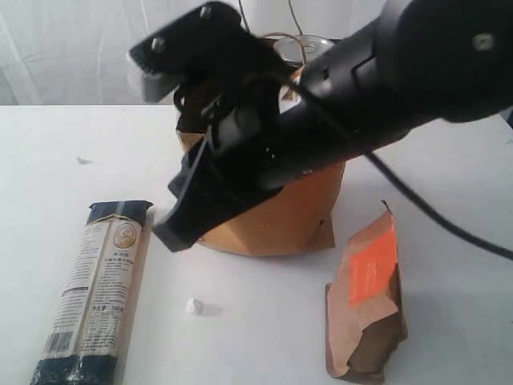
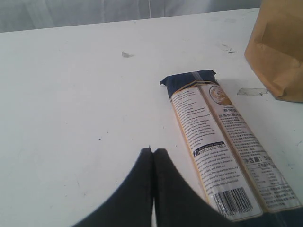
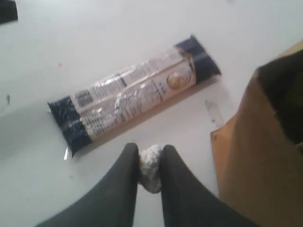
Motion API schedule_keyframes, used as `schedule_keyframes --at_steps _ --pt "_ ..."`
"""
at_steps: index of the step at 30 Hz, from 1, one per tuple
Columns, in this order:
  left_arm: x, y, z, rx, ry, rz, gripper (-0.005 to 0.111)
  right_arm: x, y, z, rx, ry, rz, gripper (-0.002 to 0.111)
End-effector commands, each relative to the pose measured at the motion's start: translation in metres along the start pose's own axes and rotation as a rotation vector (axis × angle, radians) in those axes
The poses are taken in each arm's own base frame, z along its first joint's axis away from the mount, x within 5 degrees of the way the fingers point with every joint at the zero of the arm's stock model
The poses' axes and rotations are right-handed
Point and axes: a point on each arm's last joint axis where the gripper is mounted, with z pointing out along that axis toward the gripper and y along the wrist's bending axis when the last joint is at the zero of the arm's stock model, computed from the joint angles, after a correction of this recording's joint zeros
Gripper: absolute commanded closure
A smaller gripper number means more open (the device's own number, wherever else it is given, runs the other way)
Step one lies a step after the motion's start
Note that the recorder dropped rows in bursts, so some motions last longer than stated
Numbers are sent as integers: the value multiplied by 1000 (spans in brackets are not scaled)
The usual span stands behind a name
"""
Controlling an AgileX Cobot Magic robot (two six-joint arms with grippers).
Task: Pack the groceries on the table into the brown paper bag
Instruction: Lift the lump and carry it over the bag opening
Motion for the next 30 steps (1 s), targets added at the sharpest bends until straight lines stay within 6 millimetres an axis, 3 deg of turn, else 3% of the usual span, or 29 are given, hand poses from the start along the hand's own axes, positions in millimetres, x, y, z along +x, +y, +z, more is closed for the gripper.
schedule_keyframes --at_steps 1,12,25,30 --pt "1 0 0 4 -2 -9 107 -8 -2 -26 63 -99 -42 100" --pt "1 0 0 4 -2 -9 107 -13 -13 -40 216 -151 -48 100" --pt "1 0 0 4 -2 -9 107 -59 -23 -52 304 -271 -148 100" --pt "1 0 0 4 -2 -9 107 -73 -32 -42 355 -238 -179 100"
